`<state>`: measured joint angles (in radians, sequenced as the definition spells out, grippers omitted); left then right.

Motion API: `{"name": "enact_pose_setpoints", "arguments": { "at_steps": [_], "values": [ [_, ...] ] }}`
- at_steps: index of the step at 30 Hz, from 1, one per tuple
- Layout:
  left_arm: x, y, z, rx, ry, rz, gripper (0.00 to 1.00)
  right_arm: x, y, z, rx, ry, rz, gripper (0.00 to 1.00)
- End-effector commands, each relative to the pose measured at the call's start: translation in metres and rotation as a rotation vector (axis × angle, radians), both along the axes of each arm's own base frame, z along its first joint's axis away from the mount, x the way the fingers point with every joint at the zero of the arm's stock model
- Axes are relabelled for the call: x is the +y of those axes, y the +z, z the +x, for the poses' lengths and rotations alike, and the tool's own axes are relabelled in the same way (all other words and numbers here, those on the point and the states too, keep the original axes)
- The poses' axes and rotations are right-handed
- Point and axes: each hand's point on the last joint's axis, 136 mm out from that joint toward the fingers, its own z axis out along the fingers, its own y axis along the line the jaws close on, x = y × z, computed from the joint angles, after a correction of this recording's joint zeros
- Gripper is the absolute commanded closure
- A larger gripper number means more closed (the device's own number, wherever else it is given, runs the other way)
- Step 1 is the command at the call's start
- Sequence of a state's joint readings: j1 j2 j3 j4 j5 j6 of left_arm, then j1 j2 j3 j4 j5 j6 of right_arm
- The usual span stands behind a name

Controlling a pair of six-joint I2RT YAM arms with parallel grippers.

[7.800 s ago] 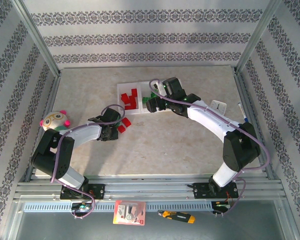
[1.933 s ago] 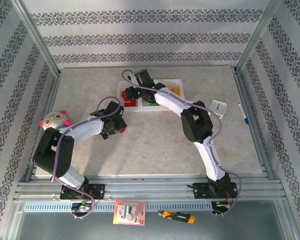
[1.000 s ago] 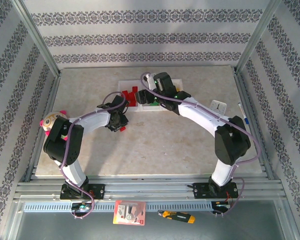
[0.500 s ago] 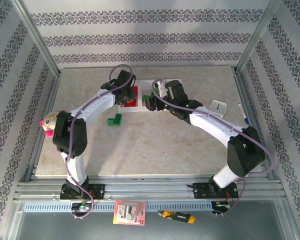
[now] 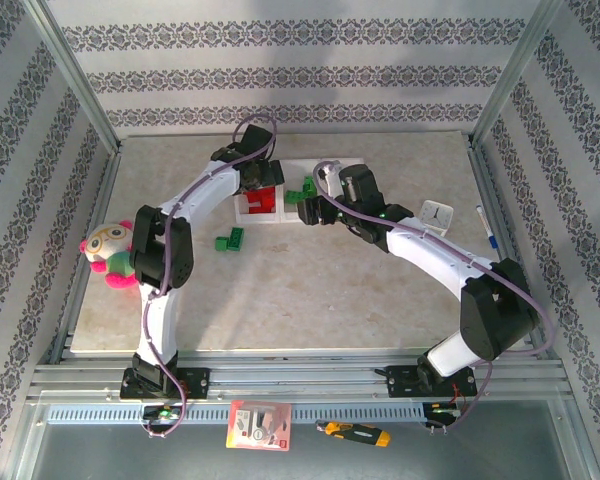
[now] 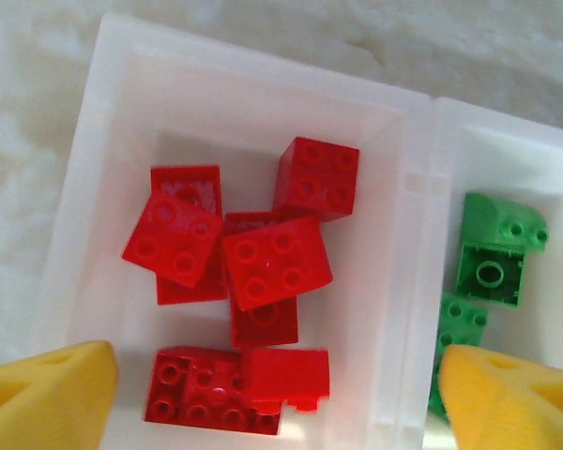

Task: Sort the legos into containers by color

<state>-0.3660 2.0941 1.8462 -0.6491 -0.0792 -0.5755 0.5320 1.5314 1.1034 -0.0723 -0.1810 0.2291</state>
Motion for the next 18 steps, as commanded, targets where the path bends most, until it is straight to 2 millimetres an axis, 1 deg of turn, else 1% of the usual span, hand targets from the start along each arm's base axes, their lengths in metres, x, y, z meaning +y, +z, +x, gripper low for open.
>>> {"name": "enact_pose_setpoints", "arguments": {
  "at_steps": [1,2,5,7,11,13,15,18],
  "values": [
    [0.010,0.037,-0.022,-0.039,-0.178,0.119,0.01,0.013,0.014,-0.008,-0.042,0.091,0.048,0.21],
    [0.012,0.039,-0.030,-0.040,-0.229,0.145,0.01,0.018,0.014,-0.012,-0.047,0.125,0.050,0.21],
    [0.019,0.036,-0.053,-0.029,-0.349,0.221,0.01,0.032,0.018,-0.023,-0.071,0.211,0.058,0.19],
    [0.027,0.030,-0.065,-0.018,-0.393,0.261,0.01,0.041,0.018,-0.031,-0.075,0.270,0.073,0.17],
    [0.038,0.006,-0.087,0.037,-0.460,0.297,0.01,0.057,0.021,-0.047,-0.085,0.359,0.099,0.14],
    [0.039,-0.006,-0.096,0.068,-0.483,0.305,0.01,0.061,0.018,-0.051,-0.082,0.377,0.099,0.13],
    [0.041,-0.018,-0.101,0.093,-0.492,0.309,0.01,0.063,0.015,-0.053,-0.075,0.383,0.100,0.12],
    [0.043,-0.035,-0.103,0.119,-0.496,0.317,0.01,0.064,0.011,-0.054,-0.062,0.385,0.102,0.12]
  ]
}}
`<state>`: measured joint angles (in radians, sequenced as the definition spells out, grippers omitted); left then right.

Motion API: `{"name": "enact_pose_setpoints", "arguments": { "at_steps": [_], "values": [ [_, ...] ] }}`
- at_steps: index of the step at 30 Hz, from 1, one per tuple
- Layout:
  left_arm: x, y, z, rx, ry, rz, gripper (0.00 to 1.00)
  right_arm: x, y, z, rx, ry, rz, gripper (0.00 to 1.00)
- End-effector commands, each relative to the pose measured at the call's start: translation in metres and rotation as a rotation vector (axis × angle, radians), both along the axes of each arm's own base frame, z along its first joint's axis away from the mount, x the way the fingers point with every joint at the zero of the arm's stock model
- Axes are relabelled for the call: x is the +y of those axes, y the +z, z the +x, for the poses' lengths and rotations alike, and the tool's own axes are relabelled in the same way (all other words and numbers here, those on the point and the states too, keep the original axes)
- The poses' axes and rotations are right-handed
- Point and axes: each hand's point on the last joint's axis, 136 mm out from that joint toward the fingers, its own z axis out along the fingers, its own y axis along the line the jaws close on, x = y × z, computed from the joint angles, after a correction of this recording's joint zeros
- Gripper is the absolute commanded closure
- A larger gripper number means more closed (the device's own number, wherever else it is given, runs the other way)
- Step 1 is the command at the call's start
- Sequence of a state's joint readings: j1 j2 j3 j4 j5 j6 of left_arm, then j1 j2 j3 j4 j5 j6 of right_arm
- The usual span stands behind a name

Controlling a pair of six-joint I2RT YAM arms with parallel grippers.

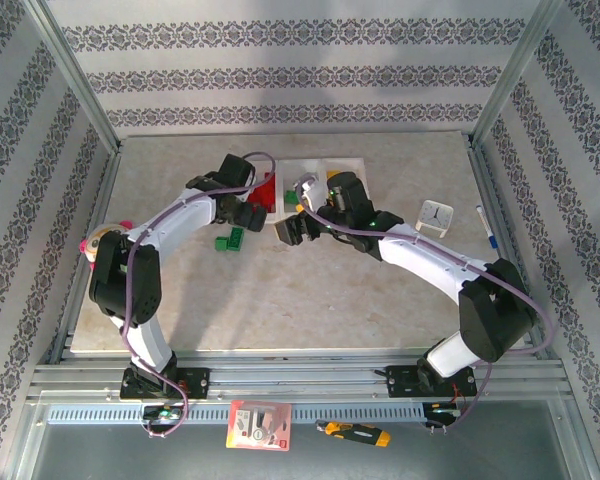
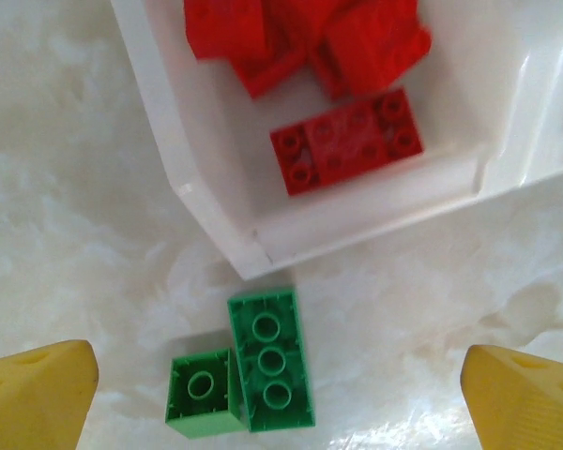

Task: Sort the legos into containers by color

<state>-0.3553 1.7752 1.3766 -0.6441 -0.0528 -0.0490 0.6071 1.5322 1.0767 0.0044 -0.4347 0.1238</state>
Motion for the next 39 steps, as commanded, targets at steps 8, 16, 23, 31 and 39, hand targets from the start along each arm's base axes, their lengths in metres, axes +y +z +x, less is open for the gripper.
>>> {"name": "enact_pose_setpoints", "arguments": {
  "at_steps": [8,16,23,31,39],
  "values": [
    [0.008,-0.040,0.005,0.033,-0.003,0.038,0.10,0.002,-0.002,-0.002,-0.014,0.022,0.010,0.12],
    [0.013,-0.065,0.003,0.069,0.038,0.036,0.19,0.000,-0.006,0.000,-0.005,0.010,0.006,0.12],
    [0.016,-0.082,0.001,0.102,0.064,0.032,0.32,0.000,-0.006,0.001,-0.001,0.007,0.006,0.12],
    [0.019,-0.079,-0.005,0.103,0.079,0.036,0.63,-0.001,-0.006,0.003,0.007,0.000,0.011,0.12],
    [0.022,-0.030,-0.009,0.020,0.133,0.001,0.68,-0.004,0.002,0.004,-0.015,-0.015,0.015,0.12]
  ]
}}
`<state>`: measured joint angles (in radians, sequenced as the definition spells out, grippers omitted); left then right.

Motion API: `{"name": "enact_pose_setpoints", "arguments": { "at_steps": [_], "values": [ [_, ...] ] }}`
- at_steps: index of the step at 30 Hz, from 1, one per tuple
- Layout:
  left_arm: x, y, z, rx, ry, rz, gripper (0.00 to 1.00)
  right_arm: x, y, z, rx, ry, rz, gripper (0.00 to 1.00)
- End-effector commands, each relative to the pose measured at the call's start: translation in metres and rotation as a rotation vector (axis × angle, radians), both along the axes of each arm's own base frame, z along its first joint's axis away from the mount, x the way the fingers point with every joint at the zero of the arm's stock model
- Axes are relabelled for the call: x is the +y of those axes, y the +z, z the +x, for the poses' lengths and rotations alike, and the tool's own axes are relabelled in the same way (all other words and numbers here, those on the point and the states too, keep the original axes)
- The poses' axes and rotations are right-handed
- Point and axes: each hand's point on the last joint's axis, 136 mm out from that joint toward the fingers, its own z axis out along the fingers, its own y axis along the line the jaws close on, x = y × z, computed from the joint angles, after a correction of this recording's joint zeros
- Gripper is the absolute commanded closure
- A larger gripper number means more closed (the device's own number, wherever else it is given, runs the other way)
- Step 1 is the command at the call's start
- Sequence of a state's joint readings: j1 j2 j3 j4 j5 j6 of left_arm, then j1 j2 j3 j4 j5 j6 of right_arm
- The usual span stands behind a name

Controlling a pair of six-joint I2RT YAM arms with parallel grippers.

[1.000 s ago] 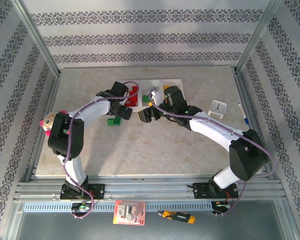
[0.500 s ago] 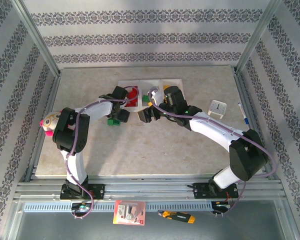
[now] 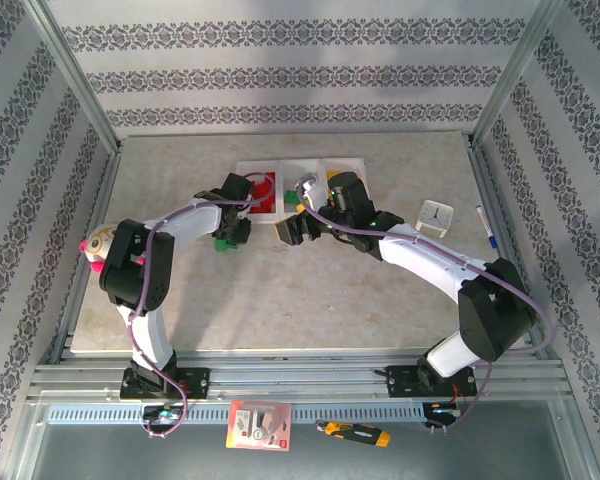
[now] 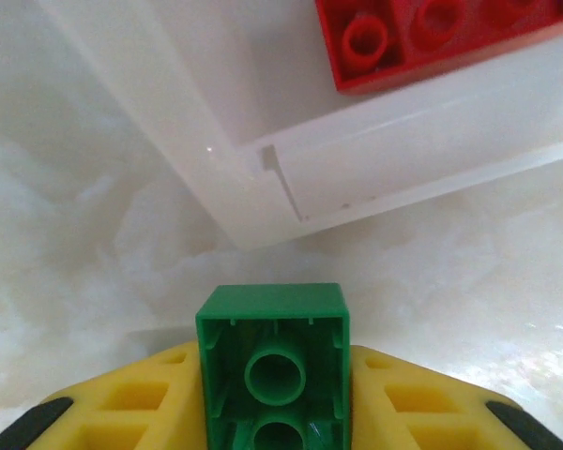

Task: Sort the legos into containers by color

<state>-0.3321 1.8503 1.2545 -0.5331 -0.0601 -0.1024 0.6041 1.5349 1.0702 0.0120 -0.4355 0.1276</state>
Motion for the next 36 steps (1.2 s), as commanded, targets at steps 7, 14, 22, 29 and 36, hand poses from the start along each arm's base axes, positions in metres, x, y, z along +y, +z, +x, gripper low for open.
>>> {"name": "enact_pose_setpoints", "arguments": {
  "at_steps": [7,14,22,29,36],
  "values": [
    [-0.027,0.087,0.018,-0.199,0.049,-0.095,0.69,-0.020,0.015,0.009,-0.053,-0.082,0.023,0.12],
    [-0.088,0.106,0.064,-0.235,-0.010,-0.197,0.68,-0.039,0.024,0.014,-0.074,-0.153,0.049,0.12],
    [-0.142,0.092,0.125,-0.226,-0.054,-0.224,0.68,-0.057,0.020,0.011,-0.065,-0.214,0.055,0.12],
    [-0.156,0.091,0.149,-0.219,-0.087,-0.207,0.32,-0.065,0.021,0.006,-0.068,-0.236,0.055,0.12],
    [-0.138,0.128,0.124,-0.258,-0.093,-0.196,0.01,-0.055,0.023,0.004,-0.069,-0.194,0.055,0.12]
  ]
}}
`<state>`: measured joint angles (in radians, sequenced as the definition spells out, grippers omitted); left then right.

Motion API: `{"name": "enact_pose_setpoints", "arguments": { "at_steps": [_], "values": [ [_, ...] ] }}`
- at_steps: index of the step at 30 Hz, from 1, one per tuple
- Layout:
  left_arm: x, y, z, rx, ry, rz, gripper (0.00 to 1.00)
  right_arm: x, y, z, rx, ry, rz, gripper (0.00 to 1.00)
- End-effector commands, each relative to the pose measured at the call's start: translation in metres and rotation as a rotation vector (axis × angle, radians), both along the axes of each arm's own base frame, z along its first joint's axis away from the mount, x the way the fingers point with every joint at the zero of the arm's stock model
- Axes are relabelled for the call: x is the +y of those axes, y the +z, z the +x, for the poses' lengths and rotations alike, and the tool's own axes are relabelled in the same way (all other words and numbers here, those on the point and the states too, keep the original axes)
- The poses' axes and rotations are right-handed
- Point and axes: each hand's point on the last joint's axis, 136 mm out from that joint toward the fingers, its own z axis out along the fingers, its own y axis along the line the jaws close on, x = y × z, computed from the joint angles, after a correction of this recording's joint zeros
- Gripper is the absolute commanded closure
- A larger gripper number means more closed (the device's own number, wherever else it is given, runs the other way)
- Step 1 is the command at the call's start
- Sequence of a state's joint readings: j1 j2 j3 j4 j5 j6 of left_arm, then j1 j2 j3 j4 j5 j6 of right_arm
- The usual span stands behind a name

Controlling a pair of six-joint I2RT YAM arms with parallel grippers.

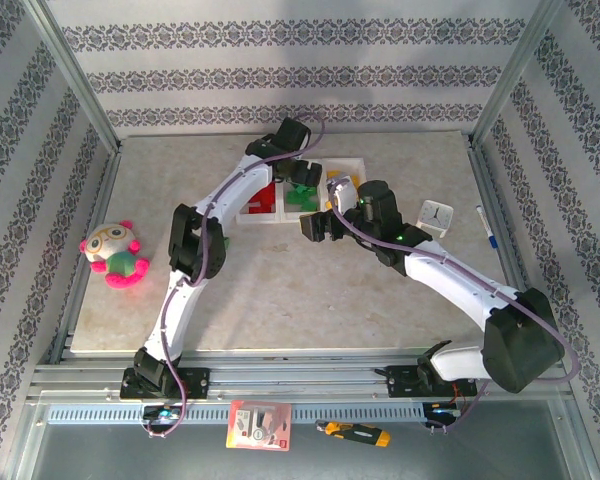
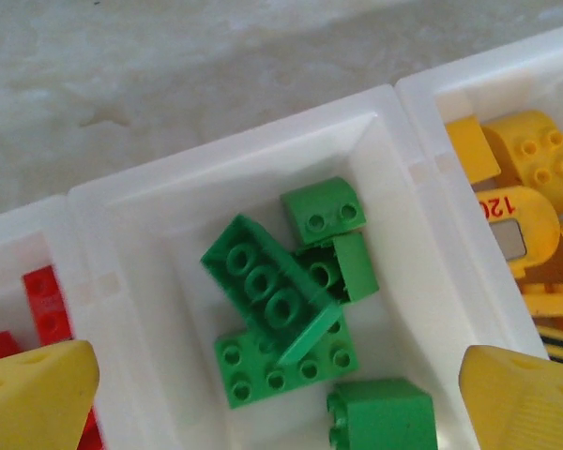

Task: Sort the legos into containers by color

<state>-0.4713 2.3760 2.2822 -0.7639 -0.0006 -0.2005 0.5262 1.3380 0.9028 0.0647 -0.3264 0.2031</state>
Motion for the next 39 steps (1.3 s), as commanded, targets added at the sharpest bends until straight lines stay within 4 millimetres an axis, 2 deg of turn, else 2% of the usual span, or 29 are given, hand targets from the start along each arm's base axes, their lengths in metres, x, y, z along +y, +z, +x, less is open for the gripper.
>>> {"name": "enact_pose_setpoints", "arguments": {
  "at_steps": [1,7,10,15,19,24,30,34,39],
  "values": [
    [0.016,0.047,-0.027,-0.044,-0.004,0.009,0.01,0.008,0.010,0.001,-0.034,0.024,0.014,0.12],
    [0.064,0.053,-0.075,-0.087,0.069,-0.013,0.01,0.030,0.008,-0.003,-0.032,0.088,0.013,0.12],
    [0.098,0.045,-0.099,-0.084,0.131,-0.020,0.01,0.041,0.007,-0.003,-0.028,0.117,0.017,0.11],
    [0.160,0.007,-0.140,0.011,0.263,-0.026,0.01,0.058,0.007,-0.004,-0.028,0.163,0.024,0.11],
    [0.189,-0.029,-0.166,0.101,0.319,-0.008,0.01,0.065,0.006,-0.004,-0.024,0.181,0.028,0.11],
    [0.197,-0.060,-0.176,0.179,0.329,0.004,0.06,0.069,0.003,-0.004,-0.016,0.189,0.030,0.11],
    [0.188,-0.082,-0.162,0.214,0.314,-0.022,0.16,0.069,0.002,-0.003,-0.015,0.183,0.028,0.11],
    [0.190,-0.095,-0.159,0.250,0.325,0.004,0.23,0.068,0.001,-0.003,-0.013,0.180,0.027,0.11],
    [0.190,-0.097,-0.155,0.259,0.334,0.005,0.46,0.066,-0.001,-0.004,-0.009,0.173,0.023,0.11]
  ]
}}
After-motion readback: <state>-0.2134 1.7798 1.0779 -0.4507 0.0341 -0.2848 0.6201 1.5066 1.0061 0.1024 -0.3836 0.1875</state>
